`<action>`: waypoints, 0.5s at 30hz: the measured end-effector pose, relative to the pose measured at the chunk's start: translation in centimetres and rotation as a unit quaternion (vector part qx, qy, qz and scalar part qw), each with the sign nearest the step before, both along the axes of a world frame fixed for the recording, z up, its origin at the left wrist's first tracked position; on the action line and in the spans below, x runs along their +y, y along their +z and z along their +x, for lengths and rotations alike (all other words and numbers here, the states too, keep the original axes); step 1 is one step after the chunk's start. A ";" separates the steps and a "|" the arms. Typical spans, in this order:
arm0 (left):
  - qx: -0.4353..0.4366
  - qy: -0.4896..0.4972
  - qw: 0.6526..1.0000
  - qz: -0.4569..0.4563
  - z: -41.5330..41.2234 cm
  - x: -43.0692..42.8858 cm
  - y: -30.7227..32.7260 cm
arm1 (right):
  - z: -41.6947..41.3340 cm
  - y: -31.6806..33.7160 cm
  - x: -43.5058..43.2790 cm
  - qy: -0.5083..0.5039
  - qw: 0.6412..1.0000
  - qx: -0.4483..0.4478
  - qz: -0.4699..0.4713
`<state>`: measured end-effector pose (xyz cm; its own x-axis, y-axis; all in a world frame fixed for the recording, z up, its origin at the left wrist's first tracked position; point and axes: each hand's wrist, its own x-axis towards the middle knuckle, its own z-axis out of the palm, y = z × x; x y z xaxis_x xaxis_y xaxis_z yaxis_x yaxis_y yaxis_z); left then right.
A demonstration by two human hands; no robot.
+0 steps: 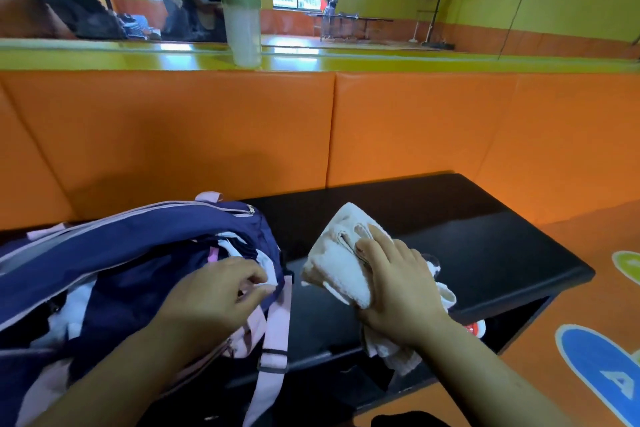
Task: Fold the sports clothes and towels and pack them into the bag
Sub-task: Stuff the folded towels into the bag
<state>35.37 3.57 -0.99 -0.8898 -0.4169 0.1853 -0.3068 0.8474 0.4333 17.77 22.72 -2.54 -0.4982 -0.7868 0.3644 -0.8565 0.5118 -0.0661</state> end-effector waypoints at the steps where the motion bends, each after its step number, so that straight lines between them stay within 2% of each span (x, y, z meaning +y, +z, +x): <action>1: -0.003 0.009 0.999 -0.048 1.2 -1.0 0.3 | 0.4 0.7 -0.4 0.015 1.000 0.007 -0.008; 4: -0.012 0.039 0.992 -0.121 4.8 -3.8 1.1 | 1.8 2.7 -2.3 0.060 0.998 0.027 -0.024; 9: -0.052 0.097 0.979 -0.173 12.2 -9.0 1.2 | 4.9 5.2 -7.0 0.132 0.989 0.047 -0.050; 15: -0.087 0.151 0.939 -0.296 19.8 -12.9 -0.5 | 10.2 6.7 -13.2 0.204 0.976 0.069 -0.040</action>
